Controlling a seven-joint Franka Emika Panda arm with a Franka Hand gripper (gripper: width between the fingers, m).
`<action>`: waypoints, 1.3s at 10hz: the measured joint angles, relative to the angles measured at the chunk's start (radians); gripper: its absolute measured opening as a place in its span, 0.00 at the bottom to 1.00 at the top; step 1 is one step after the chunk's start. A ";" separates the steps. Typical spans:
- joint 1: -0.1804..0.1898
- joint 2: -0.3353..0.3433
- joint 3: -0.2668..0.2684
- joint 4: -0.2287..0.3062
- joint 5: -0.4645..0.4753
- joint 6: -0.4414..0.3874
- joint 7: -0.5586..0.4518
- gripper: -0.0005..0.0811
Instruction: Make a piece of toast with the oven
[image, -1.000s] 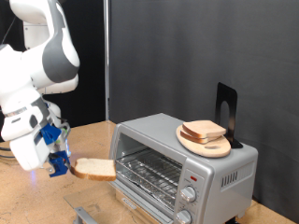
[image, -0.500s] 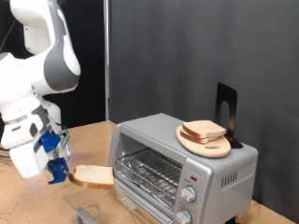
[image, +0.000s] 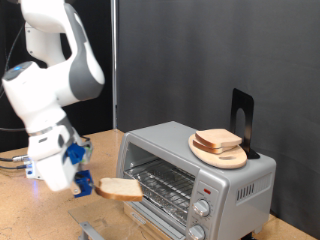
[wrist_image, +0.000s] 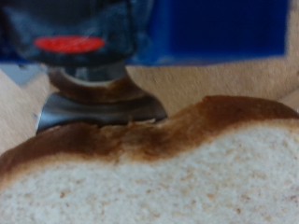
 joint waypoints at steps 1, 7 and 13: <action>0.012 0.000 0.017 -0.007 0.020 0.013 0.003 0.45; 0.034 -0.026 0.095 -0.049 -0.076 0.023 0.126 0.45; 0.056 -0.028 0.172 -0.056 -0.097 0.078 0.234 0.45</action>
